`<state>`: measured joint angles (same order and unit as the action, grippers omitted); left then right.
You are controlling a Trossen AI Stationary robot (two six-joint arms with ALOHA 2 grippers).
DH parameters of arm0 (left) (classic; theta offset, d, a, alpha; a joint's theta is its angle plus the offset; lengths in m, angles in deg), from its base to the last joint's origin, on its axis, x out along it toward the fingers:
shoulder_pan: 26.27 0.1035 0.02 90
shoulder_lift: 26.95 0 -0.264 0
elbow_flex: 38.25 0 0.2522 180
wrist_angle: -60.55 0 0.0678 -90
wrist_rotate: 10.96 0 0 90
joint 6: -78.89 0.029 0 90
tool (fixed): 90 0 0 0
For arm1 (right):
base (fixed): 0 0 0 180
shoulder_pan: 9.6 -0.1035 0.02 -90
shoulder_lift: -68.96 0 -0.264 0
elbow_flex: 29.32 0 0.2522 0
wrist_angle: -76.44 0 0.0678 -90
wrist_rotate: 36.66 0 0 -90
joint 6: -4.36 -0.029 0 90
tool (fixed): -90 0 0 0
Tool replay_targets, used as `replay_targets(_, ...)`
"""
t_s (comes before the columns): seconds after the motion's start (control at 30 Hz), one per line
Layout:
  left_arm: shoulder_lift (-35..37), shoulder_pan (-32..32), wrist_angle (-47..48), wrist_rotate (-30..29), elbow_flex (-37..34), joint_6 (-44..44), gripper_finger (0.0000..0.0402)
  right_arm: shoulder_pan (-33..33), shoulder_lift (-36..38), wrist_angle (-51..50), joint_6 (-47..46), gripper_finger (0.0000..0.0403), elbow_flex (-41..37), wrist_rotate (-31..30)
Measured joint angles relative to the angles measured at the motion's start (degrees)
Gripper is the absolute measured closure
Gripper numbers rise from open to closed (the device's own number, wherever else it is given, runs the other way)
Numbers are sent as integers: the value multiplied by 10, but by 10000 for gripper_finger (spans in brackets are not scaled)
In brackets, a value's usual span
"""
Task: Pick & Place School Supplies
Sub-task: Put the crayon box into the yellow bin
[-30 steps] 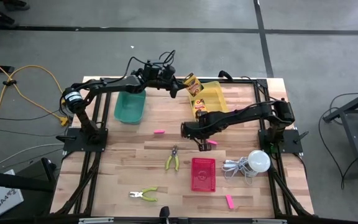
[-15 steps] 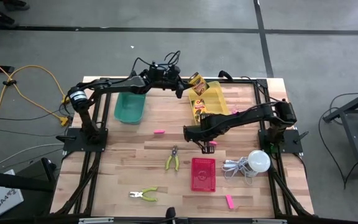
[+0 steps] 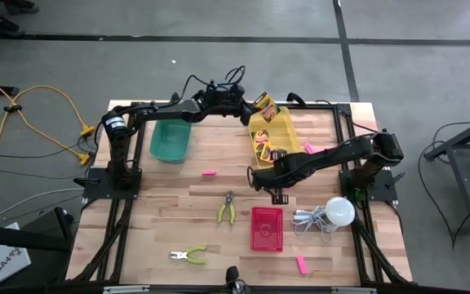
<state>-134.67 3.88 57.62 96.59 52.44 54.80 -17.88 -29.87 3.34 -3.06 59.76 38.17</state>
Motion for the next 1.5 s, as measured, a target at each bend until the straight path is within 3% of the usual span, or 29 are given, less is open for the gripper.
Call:
replay_targets(0.5, -3, -10, 25, 11, 0, -17, 361, -15, 51, 21, -16, 401, -23, -42)
replay_targets(0.8, -48, -16, 23, 23, 4, -35, 361, -15, 54, 17, -30, 401, -23, -44)
replay_targets(1.3, -102, -16, 0, 94, 15, -50, 361, -15, 54, 16, -29, 401, -23, -64)
replay_targets(1.5, -148, -23, -6, 134, 59, -64, 361, -15, 54, 15, -29, 401, -23, -64)
